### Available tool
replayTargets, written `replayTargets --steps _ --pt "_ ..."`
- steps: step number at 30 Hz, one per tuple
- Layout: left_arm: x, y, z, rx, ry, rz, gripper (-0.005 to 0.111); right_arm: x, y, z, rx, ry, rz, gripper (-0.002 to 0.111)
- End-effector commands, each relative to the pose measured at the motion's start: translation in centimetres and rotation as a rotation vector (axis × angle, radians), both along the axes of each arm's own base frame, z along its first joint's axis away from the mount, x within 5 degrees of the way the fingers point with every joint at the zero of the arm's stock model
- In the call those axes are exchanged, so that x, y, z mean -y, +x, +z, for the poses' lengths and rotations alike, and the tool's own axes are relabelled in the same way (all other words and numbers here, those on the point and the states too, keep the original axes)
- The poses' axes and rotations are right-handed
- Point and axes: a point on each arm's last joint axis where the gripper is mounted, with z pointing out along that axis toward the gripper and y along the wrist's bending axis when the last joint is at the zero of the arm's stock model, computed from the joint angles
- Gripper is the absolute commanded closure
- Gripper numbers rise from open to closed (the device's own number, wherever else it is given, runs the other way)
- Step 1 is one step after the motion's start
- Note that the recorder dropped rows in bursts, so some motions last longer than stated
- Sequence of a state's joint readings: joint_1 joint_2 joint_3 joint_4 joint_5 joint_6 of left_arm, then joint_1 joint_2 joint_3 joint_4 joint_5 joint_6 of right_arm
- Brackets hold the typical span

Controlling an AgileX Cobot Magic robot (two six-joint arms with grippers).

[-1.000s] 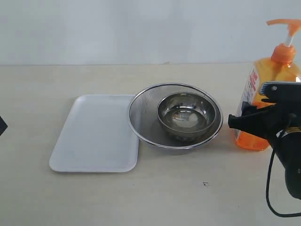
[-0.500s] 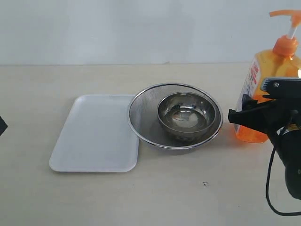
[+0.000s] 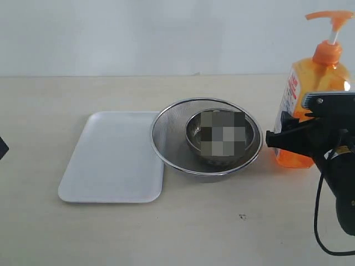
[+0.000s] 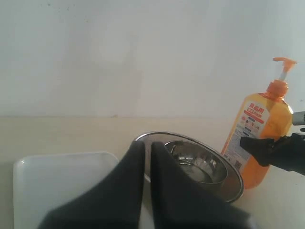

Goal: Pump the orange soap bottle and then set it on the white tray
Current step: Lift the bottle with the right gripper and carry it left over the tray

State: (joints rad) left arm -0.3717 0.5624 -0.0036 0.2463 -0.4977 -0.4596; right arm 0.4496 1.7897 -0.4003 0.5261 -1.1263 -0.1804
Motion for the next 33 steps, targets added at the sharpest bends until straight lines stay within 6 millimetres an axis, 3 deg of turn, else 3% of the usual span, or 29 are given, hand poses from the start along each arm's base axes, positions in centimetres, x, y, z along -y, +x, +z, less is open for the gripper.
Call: replayTargets --steps 1,15,25,33 --pt "0.0 0.0 0.0 -0.003 -0.015 0.003 0.102 0.0 0.1 2.6 0.157 0.008 0.0 0.108" --pt "0.0 -0.1 0.0 0.002 -0.013 0.0 0.102 0.0 -1.3 8.8 0.352 0.01 0.071 0.108" --pt "0.0 -0.1 0.0 0.002 -0.013 0.0 0.102 -0.1 -2.6 11.5 0.398 0.066 0.15 0.108" --pt "0.0 -0.1 0.0 0.002 -0.013 0.0 0.102 -2.5 -2.3 13.3 0.416 0.09 0.25 0.108"
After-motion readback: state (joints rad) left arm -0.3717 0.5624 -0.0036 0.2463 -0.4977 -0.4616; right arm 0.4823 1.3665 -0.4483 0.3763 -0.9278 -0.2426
